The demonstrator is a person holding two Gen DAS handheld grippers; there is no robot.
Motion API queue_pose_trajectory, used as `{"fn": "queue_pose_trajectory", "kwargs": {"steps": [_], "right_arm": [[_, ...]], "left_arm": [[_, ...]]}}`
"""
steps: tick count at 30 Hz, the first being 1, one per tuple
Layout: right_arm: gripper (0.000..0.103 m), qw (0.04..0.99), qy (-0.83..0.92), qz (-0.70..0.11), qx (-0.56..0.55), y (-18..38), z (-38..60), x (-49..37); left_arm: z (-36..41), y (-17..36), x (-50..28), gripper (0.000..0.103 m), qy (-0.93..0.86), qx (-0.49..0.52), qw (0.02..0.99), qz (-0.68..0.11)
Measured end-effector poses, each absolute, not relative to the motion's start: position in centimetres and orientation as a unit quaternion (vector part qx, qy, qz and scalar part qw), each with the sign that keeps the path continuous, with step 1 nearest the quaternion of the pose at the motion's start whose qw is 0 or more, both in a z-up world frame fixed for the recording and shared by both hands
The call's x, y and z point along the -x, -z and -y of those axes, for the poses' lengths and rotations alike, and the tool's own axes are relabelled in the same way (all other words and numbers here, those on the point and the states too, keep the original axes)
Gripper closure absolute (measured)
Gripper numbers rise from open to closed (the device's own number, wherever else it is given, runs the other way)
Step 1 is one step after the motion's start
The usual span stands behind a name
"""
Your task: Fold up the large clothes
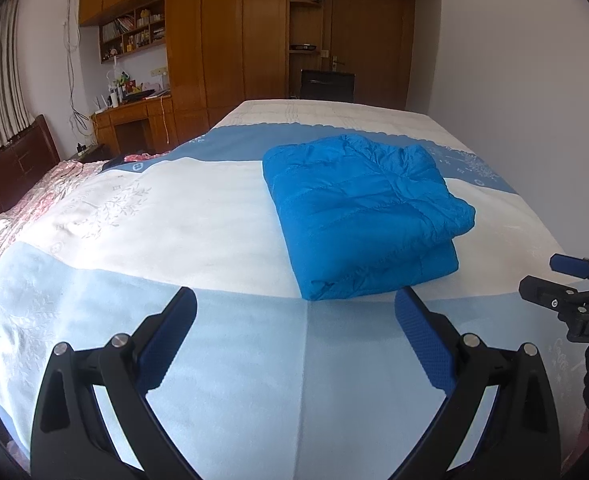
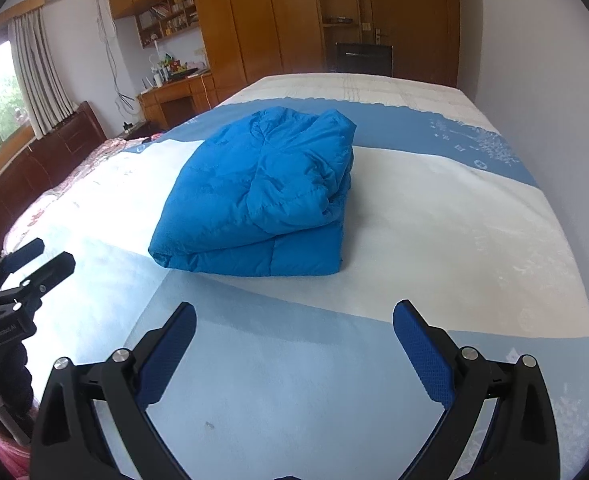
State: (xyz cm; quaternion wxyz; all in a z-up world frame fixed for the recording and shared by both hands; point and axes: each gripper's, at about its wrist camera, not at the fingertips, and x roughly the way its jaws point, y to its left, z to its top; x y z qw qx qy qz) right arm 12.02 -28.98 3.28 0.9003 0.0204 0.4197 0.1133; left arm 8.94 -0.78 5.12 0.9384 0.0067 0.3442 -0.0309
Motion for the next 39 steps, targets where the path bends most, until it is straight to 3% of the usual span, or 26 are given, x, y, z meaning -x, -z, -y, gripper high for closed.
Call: {"fn": "queue_pose_trajectory", "kwargs": {"steps": [39], "right_arm": [[0.004,0.906,-0.13,-0.404,-0.011,-4.1,28.1,-10.2]], "left_arm": [[0.4,-5.4,-6.8,0.005,0.033,-0.019,0.939,-0.342]]}}
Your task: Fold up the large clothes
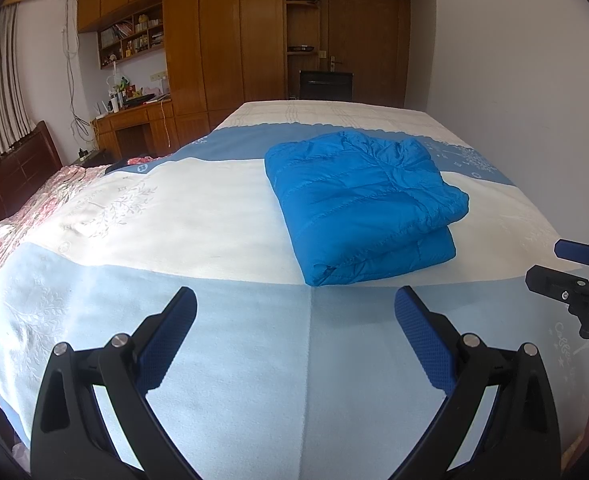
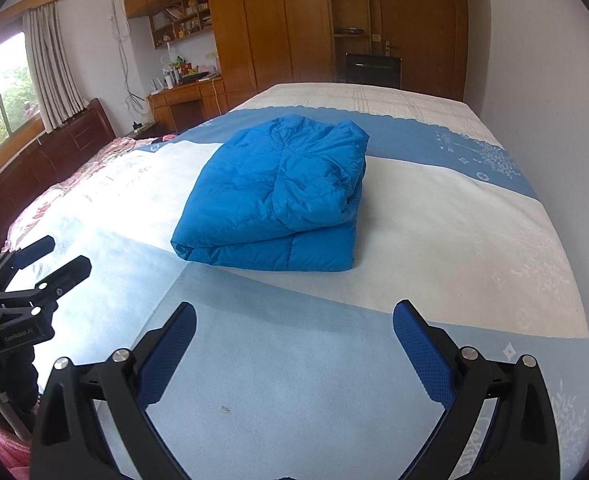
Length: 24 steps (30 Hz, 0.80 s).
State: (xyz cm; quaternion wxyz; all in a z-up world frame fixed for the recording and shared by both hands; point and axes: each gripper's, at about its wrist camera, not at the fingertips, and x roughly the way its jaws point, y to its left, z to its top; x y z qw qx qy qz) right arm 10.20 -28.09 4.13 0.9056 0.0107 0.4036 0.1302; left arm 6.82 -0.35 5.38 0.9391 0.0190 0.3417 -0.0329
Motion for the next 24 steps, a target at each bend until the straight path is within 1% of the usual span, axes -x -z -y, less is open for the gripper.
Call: {"fn": "queue_pose_trajectory", "kwargs": {"steps": [24], "right_arm": [[0.004,0.905,-0.131,-0.404,-0.01,-4.16,28.03,-10.3]], "left_arm": [[0.47,-5.3,-6.98,0.005,0.036,-0.021,0.937,-0.347]]}}
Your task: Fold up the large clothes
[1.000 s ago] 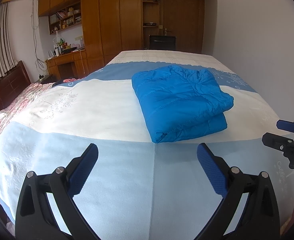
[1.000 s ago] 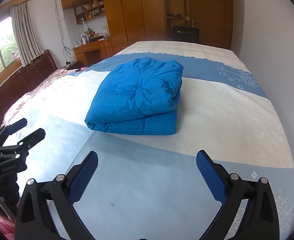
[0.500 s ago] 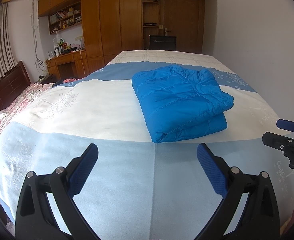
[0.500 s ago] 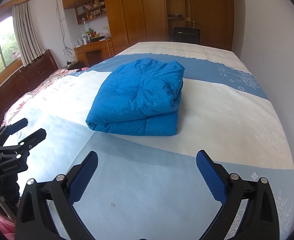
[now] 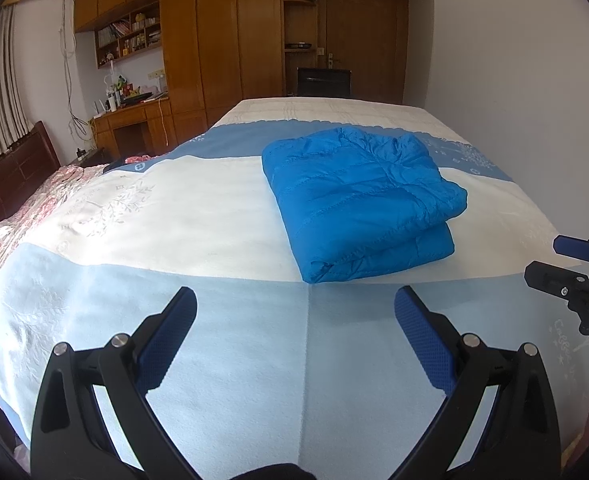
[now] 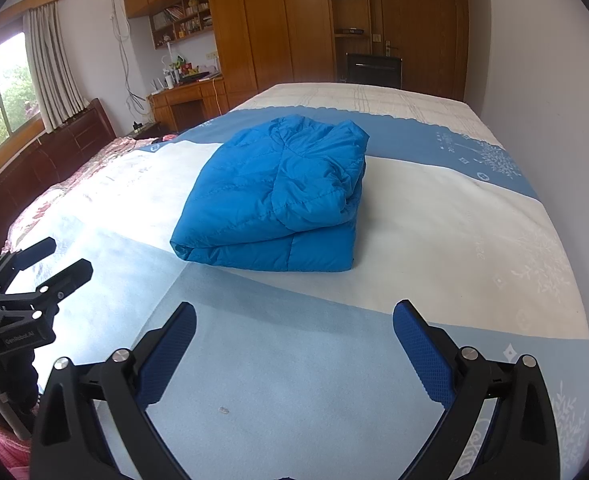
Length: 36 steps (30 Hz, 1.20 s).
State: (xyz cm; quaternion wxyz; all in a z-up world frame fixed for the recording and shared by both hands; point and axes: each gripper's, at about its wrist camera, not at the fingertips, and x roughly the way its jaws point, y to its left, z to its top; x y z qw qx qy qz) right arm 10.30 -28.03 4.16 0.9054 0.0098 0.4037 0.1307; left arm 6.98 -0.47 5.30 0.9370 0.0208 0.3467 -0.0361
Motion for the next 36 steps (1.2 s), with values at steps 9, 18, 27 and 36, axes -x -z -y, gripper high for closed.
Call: {"fn": "queue_pose_trajectory", "kwargs": {"steps": [9,18,27,36], "right_arm": [[0.004,0.905,-0.131,-0.404,-0.011,-4.13,28.14,-10.39],[0.004,0.904,-0.129,-0.406,-0.012,-4.02,28.45,-10.71],[0.004,0.904,-0.128,-0.408,-0.013,-3.94,28.51,-10.86],[0.004,0.903,-0.127,-0.409,-0.013,-3.85,28.56,-10.92]], "left_arm": [[0.71,-5.26,-7.02,0.005,0.039,-0.023,0.937,-0.347],[0.73,-5.23,-7.03,0.005,0.04,-0.023,0.936,-0.348],[0.61,-5.13,-7.11,0.005,0.043,-0.026,0.935,-0.35],[0.76,-5.09,-7.26,0.005,0.047,-0.027,0.935,-0.351]]}}
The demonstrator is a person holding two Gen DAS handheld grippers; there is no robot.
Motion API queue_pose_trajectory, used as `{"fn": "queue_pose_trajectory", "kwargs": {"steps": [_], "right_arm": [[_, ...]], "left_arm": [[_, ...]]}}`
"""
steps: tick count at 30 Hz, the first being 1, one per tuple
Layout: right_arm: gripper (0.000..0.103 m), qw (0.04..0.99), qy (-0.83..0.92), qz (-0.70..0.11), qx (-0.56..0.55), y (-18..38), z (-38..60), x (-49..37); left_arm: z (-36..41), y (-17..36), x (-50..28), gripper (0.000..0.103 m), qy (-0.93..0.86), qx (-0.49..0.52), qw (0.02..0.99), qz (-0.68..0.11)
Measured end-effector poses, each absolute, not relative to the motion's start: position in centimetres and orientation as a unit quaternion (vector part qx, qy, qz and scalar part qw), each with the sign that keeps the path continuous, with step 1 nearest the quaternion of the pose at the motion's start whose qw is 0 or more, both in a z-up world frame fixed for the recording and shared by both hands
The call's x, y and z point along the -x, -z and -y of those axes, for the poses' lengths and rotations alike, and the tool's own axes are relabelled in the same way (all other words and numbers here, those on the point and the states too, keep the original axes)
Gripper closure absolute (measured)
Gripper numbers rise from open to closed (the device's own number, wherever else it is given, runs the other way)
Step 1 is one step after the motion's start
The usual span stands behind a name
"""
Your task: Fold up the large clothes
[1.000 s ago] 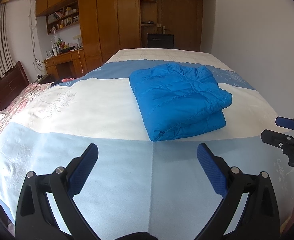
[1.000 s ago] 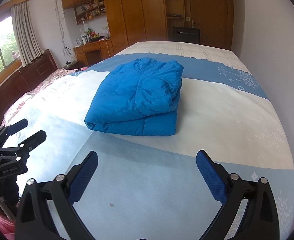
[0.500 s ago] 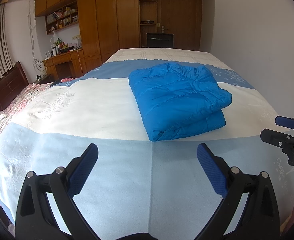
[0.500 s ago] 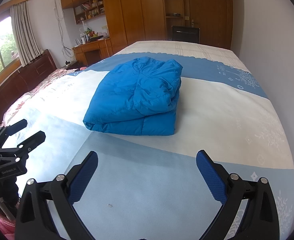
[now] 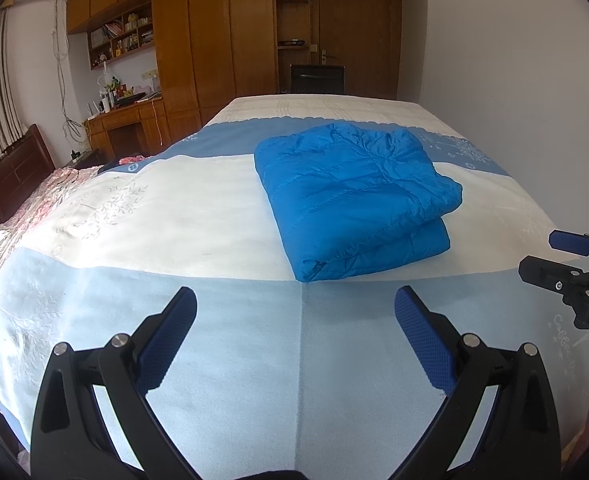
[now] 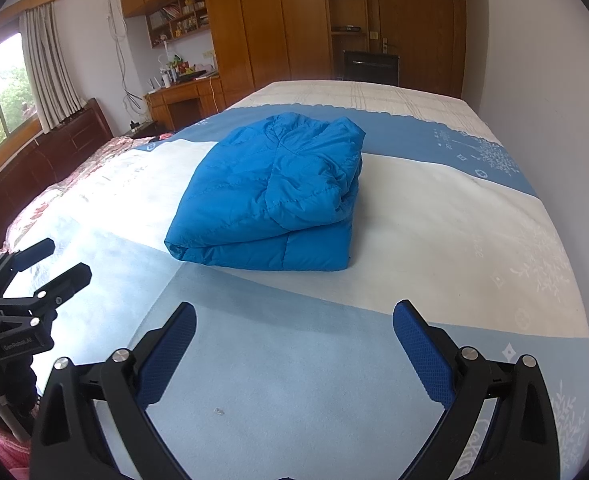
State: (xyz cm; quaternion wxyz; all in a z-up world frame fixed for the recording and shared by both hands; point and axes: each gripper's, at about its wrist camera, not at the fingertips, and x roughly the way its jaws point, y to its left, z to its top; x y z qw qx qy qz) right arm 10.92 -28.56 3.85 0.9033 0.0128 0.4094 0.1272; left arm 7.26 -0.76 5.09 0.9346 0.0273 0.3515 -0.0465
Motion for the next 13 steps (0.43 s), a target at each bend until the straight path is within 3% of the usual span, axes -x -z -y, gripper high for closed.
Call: {"fn": "queue_pose_trajectory", "kwargs": {"steps": [13], "right_arm": [[0.004,0.902,-0.125,-0.412,-0.015,-3.64,28.78,-11.06]], "left_arm": [[0.75,-5.07,-7.35,0.005,0.05,-0.027,0.933,-0.355]]}}
